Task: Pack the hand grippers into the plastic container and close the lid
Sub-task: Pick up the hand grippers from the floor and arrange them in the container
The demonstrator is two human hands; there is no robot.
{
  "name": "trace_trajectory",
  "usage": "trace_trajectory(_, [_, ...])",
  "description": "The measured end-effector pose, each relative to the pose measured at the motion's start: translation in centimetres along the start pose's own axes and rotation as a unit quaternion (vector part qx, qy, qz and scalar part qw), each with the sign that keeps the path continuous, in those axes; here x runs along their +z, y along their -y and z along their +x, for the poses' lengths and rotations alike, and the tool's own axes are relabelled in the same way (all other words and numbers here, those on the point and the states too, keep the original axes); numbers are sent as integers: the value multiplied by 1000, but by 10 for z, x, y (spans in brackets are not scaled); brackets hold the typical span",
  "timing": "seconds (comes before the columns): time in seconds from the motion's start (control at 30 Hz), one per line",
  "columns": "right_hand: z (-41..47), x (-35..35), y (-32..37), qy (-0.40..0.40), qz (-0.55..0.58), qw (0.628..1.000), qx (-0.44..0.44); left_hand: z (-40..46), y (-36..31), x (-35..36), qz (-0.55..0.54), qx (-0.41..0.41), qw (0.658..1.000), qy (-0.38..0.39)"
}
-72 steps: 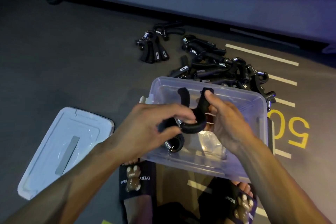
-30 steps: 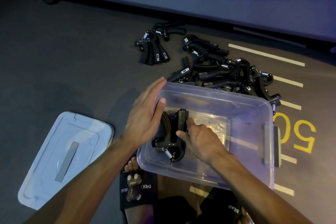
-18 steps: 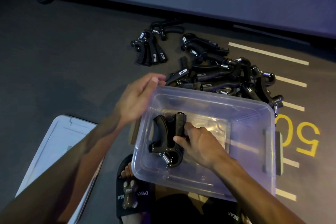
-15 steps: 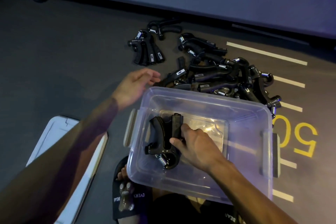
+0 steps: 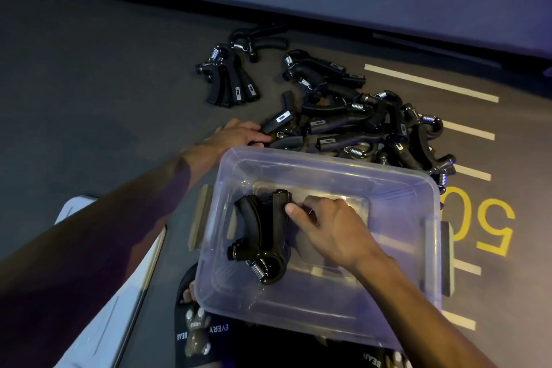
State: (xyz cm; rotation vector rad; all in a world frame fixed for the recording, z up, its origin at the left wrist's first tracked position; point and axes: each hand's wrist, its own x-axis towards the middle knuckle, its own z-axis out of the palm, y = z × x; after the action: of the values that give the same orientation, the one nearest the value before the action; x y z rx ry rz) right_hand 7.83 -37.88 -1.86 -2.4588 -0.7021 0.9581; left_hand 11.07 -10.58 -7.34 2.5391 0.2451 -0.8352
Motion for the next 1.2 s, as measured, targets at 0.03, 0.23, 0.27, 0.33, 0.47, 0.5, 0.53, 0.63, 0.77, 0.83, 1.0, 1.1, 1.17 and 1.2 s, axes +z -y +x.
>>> trace_trajectory(0.03, [-1,-2,-1,-11,3,1000,-1,-6,3,-1,-1,6,1000,-22])
trace_trajectory(0.23, [-10,-11,5,-66,41,997,-13,-63,8,-24,-25,56,970,-235])
trace_trajectory(0.27, [-13,-13,7,-78,46,996,-17,-73,6,-31,-36,68,958,-275])
trace_trajectory(0.33, [-18,-17,13,-103,71,992,-26,-98,1,-45,-66,95,931,-347])
trace_trajectory(0.47, [-28,-25,27,-157,182,969,-61,-144,-20,-60,-204,160,870,-419])
trace_trajectory(0.5, [-31,-28,31,-165,219,959,-69,-153,-29,-57,-251,180,859,-409])
trace_trajectory(0.53, [-34,-29,36,-171,254,949,-79,-162,-38,-52,-299,196,850,-387])
trace_trajectory(0.63, [-40,-34,49,-163,347,917,-110,-181,-61,-25,-431,223,832,-271])
trace_trajectory(0.77, [-47,-38,57,-129,429,884,-133,-193,-69,12,-523,216,816,-114])
trace_trajectory(0.83, [-51,-37,56,-114,467,866,-136,-197,-69,25,-565,204,797,-62])
trace_trajectory(1.0, [-56,-39,49,-111,473,867,-111,-205,-66,35,-590,205,780,-18])
trace_trajectory(1.1, [-51,-36,40,-133,401,904,-63,-202,-57,28,-520,162,818,-182])
trace_trajectory(1.17, [-45,-28,31,-128,338,932,-18,-197,-48,24,-473,123,819,-301])
trace_trajectory(1.2, [-42,-23,29,-121,311,943,5,-193,-44,24,-434,106,825,-347])
